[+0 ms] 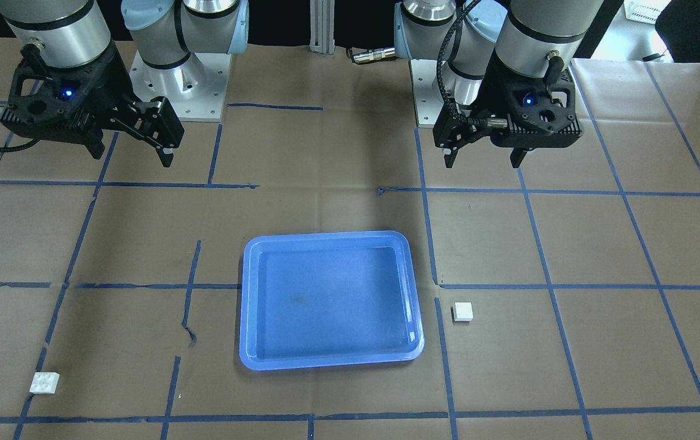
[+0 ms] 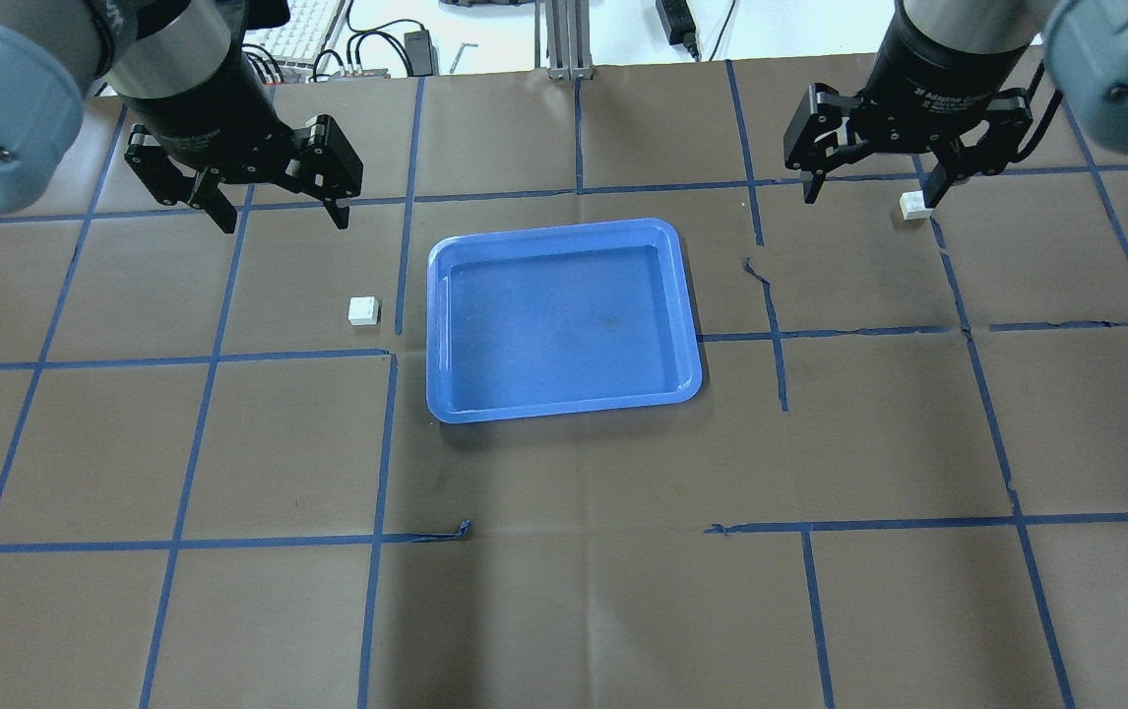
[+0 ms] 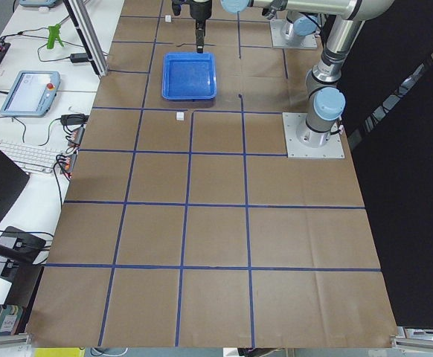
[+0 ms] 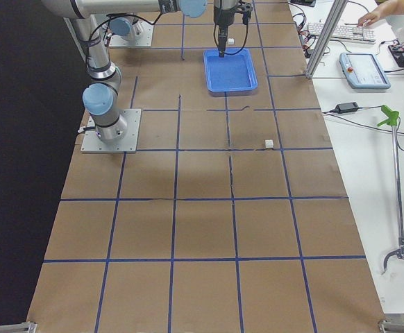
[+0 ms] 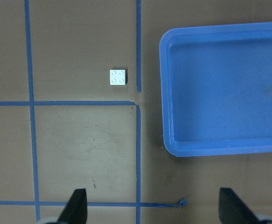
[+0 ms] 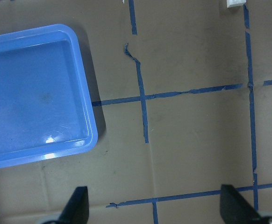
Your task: Assemble white blocks and place on blue tray
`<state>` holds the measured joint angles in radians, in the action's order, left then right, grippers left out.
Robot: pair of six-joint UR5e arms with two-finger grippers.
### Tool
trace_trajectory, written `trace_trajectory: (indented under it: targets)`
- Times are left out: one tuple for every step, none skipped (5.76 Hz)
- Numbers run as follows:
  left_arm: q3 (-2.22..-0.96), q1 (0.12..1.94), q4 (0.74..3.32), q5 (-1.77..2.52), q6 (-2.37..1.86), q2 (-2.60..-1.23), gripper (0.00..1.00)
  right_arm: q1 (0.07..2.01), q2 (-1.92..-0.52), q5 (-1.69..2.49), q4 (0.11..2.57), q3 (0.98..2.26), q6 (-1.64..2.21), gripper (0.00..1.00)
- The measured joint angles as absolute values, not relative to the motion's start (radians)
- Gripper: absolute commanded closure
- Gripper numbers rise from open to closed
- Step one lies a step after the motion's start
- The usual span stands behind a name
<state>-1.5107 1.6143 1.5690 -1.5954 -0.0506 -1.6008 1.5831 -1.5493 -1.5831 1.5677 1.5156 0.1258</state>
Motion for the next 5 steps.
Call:
trace_trajectory:
  targets:
    - [-1.512, 1.612, 1.569, -1.594, -0.051, -1.601, 0.01, 1.583, -1.549, -1.583, 1.568, 1.516, 0.126, 0.0]
    - [-1.517, 1.606, 1.566, -1.592, -0.046, -1.607, 0.01, 1.583, -1.549, -1.583, 1.569, 1.516, 0.126, 0.0]
    - [-1.53, 1.583, 1.546, -1.59, -0.035, -1.633, 0.01, 1.583, -1.549, -1.583, 1.569, 1.516, 0.126, 0.0]
    - [-1.543, 1.547, 1.485, -1.589, -0.011, -1.696, 0.01, 1.583, -1.549, -1.583, 1.569, 1.516, 0.126, 0.0]
    - [-1.55, 1.526, 1.39, -1.589, 0.012, -1.779, 0.01, 1.583, -1.549, -1.582, 1.569, 1.516, 0.126, 0.0]
